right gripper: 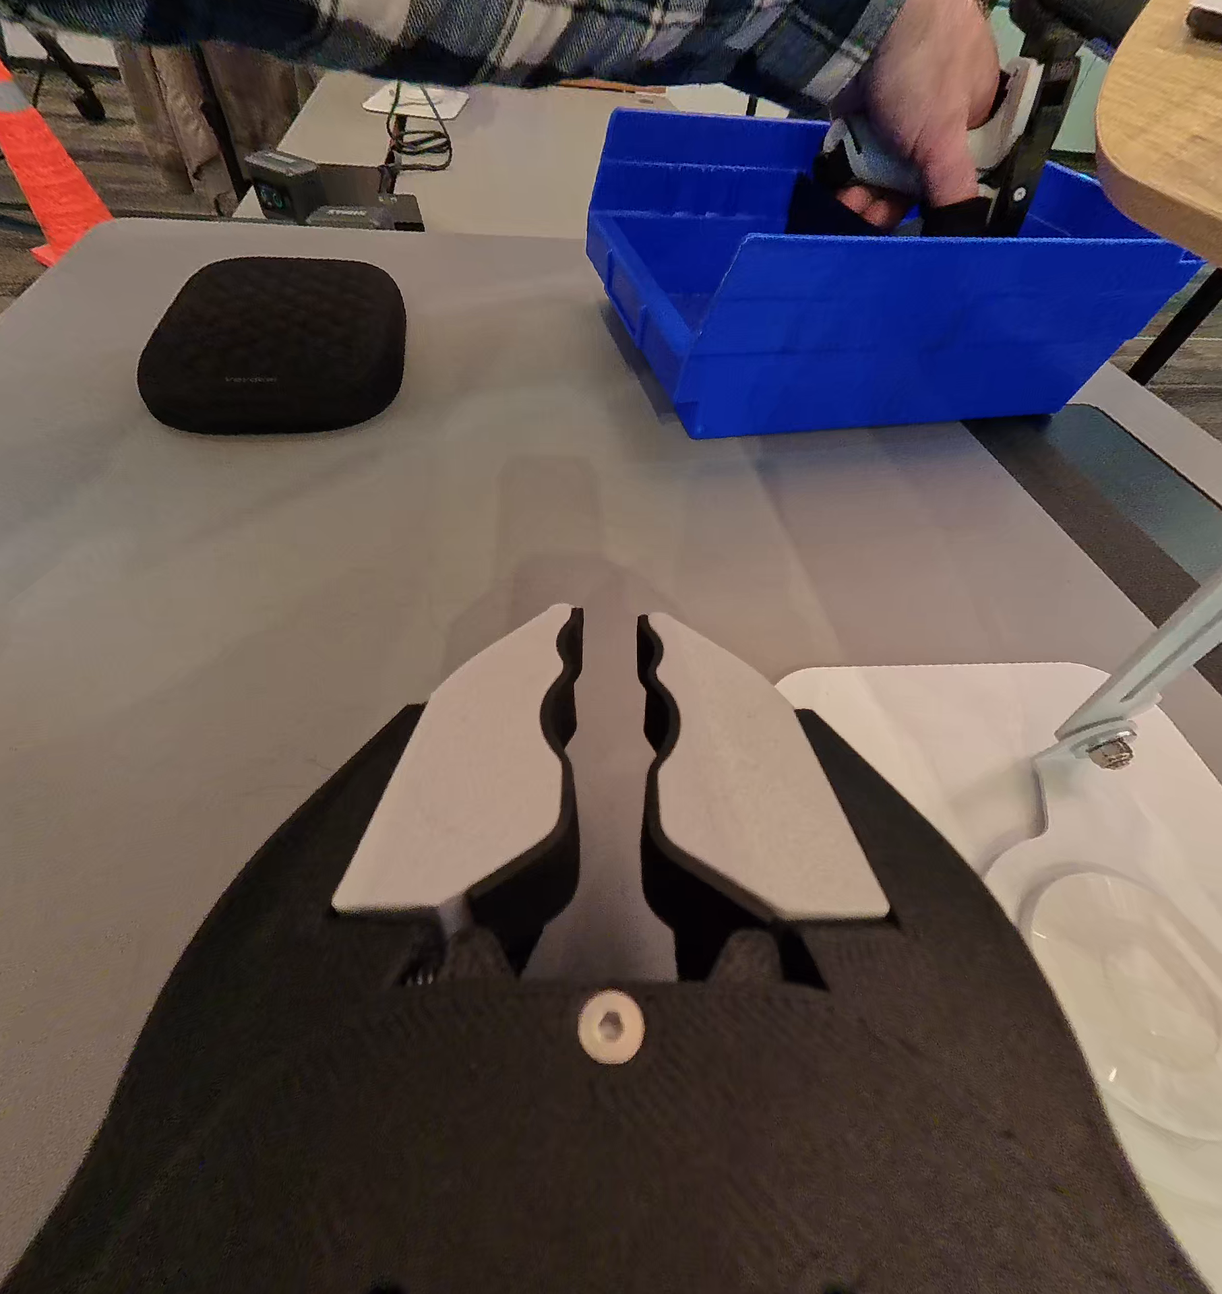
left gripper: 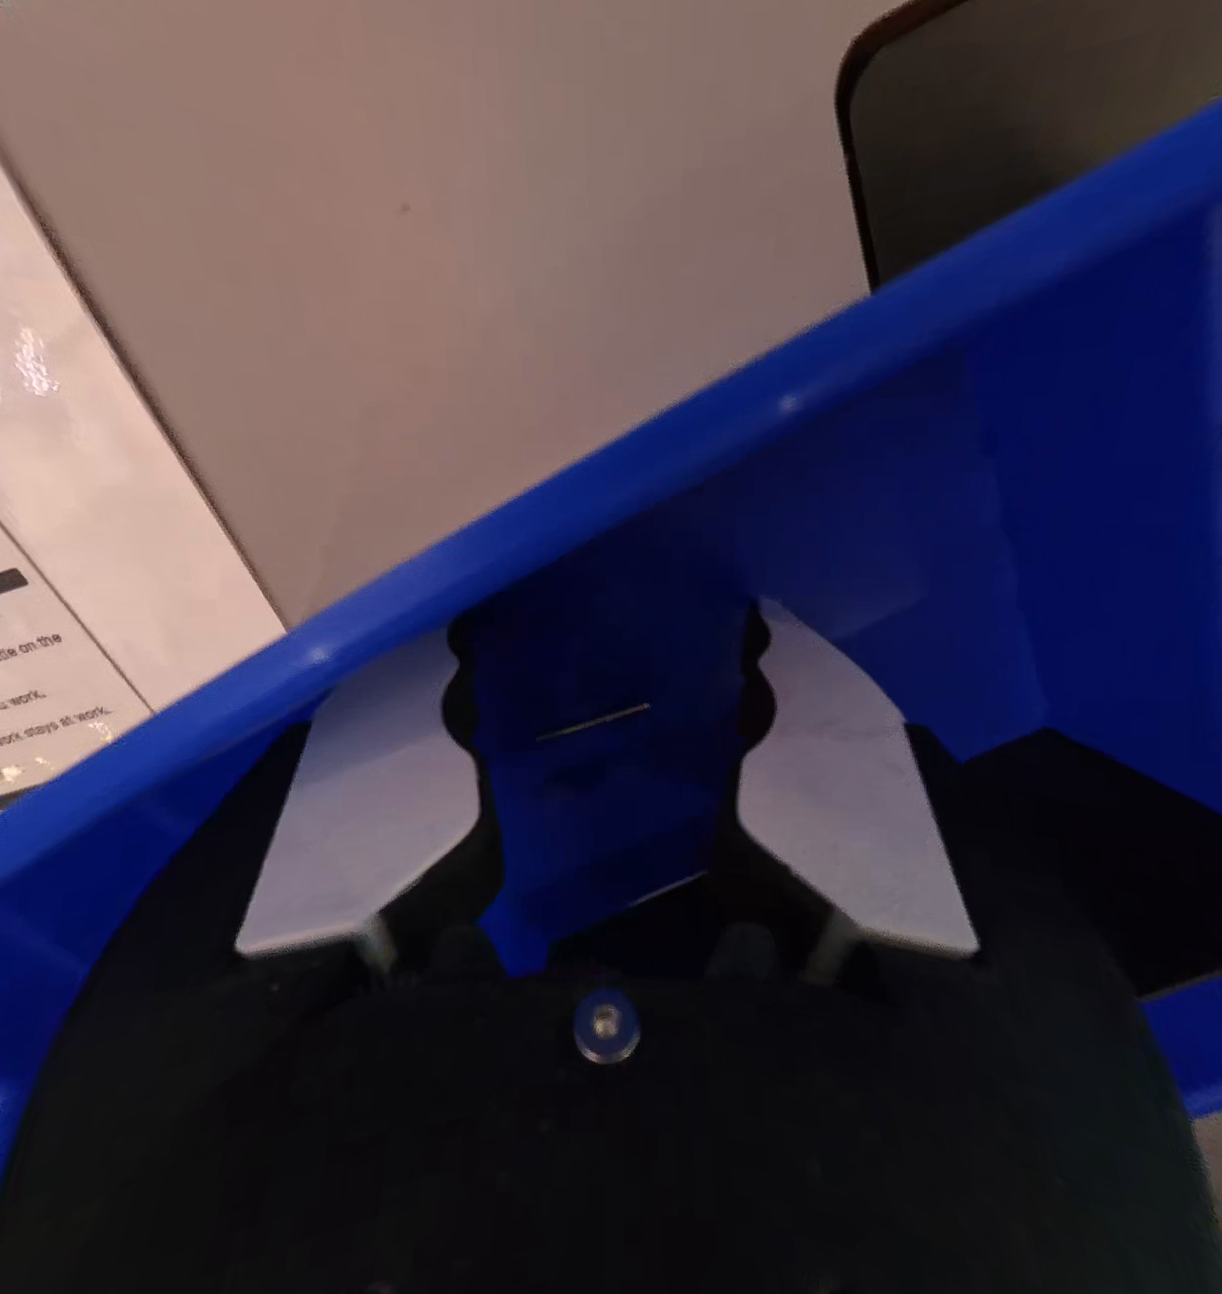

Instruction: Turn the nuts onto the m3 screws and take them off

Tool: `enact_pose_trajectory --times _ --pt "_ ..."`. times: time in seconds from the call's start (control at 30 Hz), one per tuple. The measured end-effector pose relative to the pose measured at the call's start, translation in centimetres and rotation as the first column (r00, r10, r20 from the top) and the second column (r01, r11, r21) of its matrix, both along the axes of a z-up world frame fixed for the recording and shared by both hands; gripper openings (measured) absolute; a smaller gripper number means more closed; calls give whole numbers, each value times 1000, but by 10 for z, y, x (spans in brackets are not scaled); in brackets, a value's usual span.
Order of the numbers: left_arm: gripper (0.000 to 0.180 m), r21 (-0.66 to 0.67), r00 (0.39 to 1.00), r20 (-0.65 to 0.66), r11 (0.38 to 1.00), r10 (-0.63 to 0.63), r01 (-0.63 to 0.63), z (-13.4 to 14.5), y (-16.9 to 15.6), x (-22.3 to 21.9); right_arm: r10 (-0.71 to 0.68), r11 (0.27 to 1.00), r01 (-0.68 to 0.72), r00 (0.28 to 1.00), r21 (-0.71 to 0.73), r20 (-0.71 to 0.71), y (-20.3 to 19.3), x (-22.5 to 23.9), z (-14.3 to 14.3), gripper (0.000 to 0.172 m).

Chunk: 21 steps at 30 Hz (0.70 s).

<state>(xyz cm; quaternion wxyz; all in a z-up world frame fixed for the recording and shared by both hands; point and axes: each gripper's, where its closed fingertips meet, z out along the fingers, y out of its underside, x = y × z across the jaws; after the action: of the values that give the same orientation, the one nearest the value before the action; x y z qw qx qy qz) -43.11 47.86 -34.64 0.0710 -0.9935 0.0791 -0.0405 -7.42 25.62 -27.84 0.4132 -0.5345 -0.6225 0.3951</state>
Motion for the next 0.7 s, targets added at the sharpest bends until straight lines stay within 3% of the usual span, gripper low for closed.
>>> enact_pose_trajectory --times 0.03,0.13,0.33,0.4,0.57,0.7 --pt "74 0 1000 -30 1000 2 -2 3 0 -4 0 1000 0 1000 1 0 0 0 0 15" --pt "73 82 994 40 992 98 -101 19 11 -4 0 1000 0 1000 -1 0 0 0 0 15" --pt "68 1 974 -223 999 43 -44 34 -10 -38 3 1000 -3 1000 3 6 -1 0 -1 15" --pt "67 -11 977 -203 997 71 -74 33 -13 -37 4 1000 -4 1000 5 9 -1 0 -1 15" --pt "71 -81 943 -332 996 10 -39 21 -19 -44 7 1000 -7 1000 10 13 -2 -1 -2 15" --pt "77 -169 958 -284 985 -32 -18 12 -26 -34 8 1000 -8 1000 9 11 -1 0 -2 15"
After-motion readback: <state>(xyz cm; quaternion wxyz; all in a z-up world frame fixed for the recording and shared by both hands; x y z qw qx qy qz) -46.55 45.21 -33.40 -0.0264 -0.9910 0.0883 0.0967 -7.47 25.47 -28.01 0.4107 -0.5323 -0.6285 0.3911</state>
